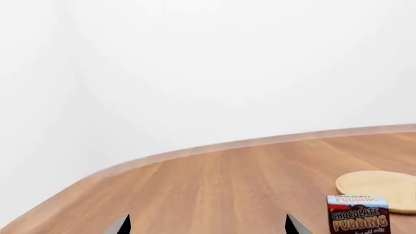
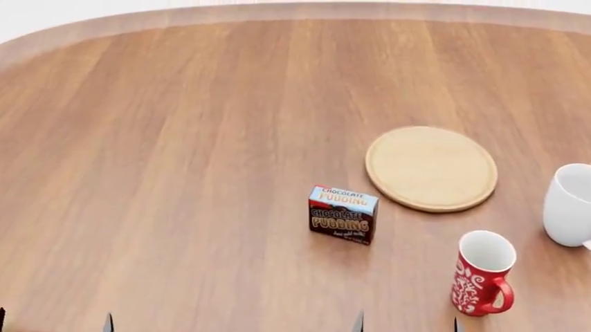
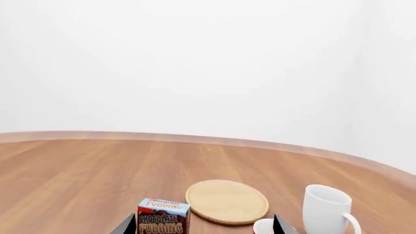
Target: Put the chocolate pudding to the left of the plate.
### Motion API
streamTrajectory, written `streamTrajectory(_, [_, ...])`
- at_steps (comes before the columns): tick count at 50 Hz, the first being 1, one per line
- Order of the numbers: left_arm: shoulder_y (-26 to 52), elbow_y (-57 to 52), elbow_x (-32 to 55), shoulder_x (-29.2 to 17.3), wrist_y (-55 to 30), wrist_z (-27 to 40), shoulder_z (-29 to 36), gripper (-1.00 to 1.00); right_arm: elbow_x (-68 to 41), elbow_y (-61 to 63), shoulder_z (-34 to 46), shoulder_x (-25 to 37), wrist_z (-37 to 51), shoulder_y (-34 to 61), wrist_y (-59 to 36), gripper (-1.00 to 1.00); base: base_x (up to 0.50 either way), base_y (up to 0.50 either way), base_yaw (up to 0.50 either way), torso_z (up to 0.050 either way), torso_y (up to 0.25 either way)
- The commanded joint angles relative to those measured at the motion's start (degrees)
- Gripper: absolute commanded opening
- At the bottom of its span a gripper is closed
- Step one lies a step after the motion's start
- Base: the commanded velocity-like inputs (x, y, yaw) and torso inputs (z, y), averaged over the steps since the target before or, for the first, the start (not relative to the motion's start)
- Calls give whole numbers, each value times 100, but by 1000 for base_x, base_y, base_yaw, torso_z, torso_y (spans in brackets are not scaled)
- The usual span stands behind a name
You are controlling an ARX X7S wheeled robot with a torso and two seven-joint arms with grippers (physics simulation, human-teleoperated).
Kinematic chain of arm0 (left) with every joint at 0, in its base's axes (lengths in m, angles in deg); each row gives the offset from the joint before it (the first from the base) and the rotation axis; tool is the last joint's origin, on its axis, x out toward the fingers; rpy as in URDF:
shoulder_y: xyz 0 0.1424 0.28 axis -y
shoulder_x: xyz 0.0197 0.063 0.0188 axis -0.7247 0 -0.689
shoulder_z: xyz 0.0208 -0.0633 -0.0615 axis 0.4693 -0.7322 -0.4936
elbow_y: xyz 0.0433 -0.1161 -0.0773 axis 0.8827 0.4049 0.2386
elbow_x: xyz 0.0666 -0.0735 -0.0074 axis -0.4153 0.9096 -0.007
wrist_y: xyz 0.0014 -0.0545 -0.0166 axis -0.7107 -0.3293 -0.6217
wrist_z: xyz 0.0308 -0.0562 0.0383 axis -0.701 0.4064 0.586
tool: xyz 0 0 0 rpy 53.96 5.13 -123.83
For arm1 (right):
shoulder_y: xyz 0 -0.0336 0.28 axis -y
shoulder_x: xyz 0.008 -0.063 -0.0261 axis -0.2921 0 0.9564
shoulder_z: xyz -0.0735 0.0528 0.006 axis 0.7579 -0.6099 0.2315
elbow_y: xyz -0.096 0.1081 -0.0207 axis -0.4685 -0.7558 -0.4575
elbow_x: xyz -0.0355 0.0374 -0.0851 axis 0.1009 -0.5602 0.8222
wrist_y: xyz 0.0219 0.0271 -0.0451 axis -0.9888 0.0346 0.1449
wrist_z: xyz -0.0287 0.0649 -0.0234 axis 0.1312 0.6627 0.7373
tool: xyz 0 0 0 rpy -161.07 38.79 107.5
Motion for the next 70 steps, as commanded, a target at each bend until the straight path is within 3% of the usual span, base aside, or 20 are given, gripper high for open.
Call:
streamTrajectory(1, [73, 50, 125, -59, -96, -53, 83, 100, -7, -29, 45, 36, 65, 43, -76, 100, 234, 0, 0, 0, 0])
streamTrajectory(70, [59, 37, 195, -306, 45, 174, 334, 100, -54, 65, 310, 280, 304, 37, -120, 100, 236, 0, 0, 0, 0])
